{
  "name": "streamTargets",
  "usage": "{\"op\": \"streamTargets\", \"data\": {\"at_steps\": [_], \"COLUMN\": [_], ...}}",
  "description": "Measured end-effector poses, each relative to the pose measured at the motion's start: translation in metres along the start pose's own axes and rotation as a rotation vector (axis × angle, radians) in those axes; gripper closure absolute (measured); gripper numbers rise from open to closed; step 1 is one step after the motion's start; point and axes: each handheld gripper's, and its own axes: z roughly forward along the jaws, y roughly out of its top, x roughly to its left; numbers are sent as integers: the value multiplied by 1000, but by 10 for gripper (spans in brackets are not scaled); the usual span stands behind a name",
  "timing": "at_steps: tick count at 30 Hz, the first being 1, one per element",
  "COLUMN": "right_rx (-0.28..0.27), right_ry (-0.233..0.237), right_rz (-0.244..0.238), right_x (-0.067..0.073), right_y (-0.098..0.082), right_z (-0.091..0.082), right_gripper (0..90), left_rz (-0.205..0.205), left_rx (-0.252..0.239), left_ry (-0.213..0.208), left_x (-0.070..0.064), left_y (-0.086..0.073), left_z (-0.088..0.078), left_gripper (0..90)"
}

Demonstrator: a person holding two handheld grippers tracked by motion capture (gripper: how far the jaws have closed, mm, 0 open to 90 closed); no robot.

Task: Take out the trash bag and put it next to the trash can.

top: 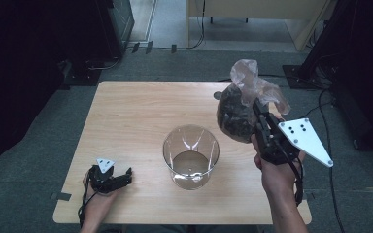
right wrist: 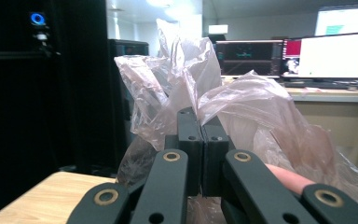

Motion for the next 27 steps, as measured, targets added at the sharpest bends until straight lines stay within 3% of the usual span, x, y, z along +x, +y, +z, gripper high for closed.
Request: {"op": "streamTargets", "data": {"at_steps": [7,17,23,27], "right_rx": [51,171,253,240], "right_ry": [-41,-50,-11,92], "right_rz": [7,21,47,67], "right_x": [-15,-20,-12,-5], "right_y": [-22,-78,-112,-124], "right_z": [11,43,70,82], "right_gripper": [900,900,900,900], "left_rz": [3,5,7,8], "left_rx": [1,0,-1,-1], "left_ry": [-4,-7,-9,-10], "left_x": [0,0,0,0], "left_y": [0,0,0,0], "left_z": [0,0,0,0], "left_gripper": [92,92,92,93]}}
